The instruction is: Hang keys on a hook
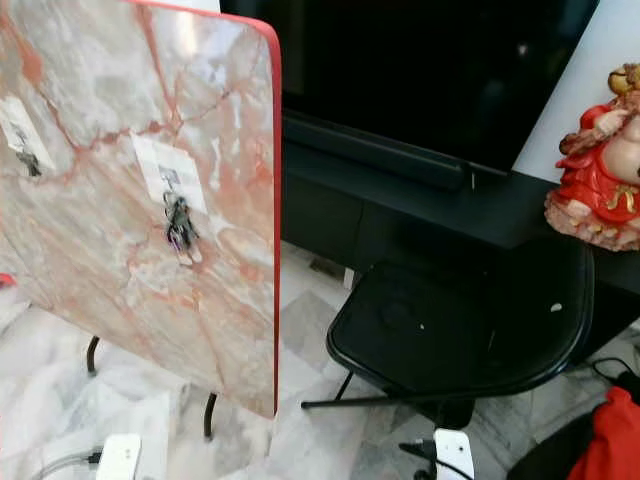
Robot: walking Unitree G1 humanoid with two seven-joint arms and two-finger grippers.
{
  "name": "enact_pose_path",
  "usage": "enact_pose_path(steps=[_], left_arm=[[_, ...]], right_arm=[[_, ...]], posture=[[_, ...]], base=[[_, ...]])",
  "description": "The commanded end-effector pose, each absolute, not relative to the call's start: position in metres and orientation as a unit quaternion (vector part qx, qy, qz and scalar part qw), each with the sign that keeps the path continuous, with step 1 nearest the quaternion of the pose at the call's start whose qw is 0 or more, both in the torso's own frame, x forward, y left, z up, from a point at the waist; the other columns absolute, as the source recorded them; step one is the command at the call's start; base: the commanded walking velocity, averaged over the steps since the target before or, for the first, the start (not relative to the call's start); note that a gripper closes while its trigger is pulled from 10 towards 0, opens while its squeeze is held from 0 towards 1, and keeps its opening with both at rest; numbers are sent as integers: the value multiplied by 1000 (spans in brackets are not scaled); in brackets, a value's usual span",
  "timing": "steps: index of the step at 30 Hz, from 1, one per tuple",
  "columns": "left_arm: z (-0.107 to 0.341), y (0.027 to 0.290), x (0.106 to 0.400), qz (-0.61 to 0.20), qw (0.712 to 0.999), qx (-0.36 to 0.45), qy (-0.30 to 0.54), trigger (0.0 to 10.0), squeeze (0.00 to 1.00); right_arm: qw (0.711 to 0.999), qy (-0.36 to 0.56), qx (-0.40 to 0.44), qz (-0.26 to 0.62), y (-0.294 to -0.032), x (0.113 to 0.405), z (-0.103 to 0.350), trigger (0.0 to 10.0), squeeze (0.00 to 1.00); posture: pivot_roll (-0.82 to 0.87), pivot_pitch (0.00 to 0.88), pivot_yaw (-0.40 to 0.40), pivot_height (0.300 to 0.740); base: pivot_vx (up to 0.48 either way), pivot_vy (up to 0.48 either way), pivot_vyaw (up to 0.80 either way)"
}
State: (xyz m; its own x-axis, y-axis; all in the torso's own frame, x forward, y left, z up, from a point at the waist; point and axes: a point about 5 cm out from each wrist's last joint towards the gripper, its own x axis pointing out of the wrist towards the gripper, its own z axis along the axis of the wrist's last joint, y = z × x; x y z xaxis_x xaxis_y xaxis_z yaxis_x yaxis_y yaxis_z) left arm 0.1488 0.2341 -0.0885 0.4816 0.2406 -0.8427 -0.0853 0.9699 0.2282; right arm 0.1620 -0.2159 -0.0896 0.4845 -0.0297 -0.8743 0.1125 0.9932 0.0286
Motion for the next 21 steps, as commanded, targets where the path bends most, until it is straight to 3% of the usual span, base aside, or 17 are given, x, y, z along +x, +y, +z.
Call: enact_pose_path(steps=[1, 10, 21], left_arm=[[-91, 230, 147, 81, 854, 90, 506, 10000, 0], [-92, 228, 148, 81, 852, 93, 508, 10000, 0], [-95, 242, 133, 102, 834, 81, 535, 10000, 0]], right_arm=[[861, 506, 33, -41, -217, 162, -89, 10000, 0], [860, 511, 15, 7, -214, 164, -88, 10000, 0], [861, 507, 23, -26, -216, 164, -89, 10000, 0]], posture=[[52, 0, -77, 740], [44, 0, -67, 740], [41, 0, -63, 740]], base=[[0, 0, 0], [0, 0, 0], [0, 260, 0]])
